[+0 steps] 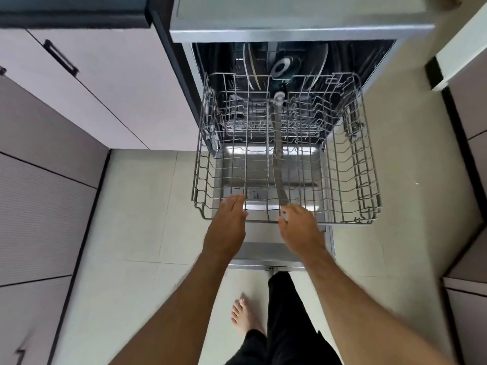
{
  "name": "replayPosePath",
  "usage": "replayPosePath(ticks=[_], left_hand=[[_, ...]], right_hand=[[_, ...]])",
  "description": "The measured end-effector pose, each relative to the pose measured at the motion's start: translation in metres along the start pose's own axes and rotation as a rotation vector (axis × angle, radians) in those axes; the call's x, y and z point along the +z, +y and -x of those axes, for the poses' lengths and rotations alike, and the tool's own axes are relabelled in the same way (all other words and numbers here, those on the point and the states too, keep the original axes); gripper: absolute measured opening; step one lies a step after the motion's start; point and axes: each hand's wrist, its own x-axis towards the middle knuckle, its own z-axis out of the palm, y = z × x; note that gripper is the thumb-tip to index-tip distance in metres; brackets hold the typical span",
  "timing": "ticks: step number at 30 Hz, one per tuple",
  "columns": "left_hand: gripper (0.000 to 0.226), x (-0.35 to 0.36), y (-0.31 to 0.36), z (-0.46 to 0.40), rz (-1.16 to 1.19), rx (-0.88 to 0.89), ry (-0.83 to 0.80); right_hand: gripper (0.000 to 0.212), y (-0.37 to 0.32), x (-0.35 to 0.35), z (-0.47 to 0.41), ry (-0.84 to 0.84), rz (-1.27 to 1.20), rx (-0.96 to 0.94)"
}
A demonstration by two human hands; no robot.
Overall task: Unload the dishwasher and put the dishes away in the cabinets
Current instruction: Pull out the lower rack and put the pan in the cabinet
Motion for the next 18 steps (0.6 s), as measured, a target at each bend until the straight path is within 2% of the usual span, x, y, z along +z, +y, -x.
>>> replayPosePath(ticks=[6,11,14,18], left_hand=[[0.042,0.035,-0.009,-0.011,-0.049,-0.034,-0.062],[0.034,0.050,-0.017,-0.018,0.011,-0.055,-0.131],[0.031,0.058,-0.021,-0.022,0.041,-0.068,-0.082],[0.026,0.067,-0.020,-0.028,0.033,-0.042,-0.080]], right_hand=[[0.042,0.022,0.030,-0.002,-0.085,0.130,-0.032],[0.029,0.038,0.051,-0.008,0.065,0.025,-0.036],[0.024,0.042,0.058,-0.007,0.132,-0.050,-0.048],[0.030,0.044,0.060,-0.007,0.147,-0.070,-0.073]])
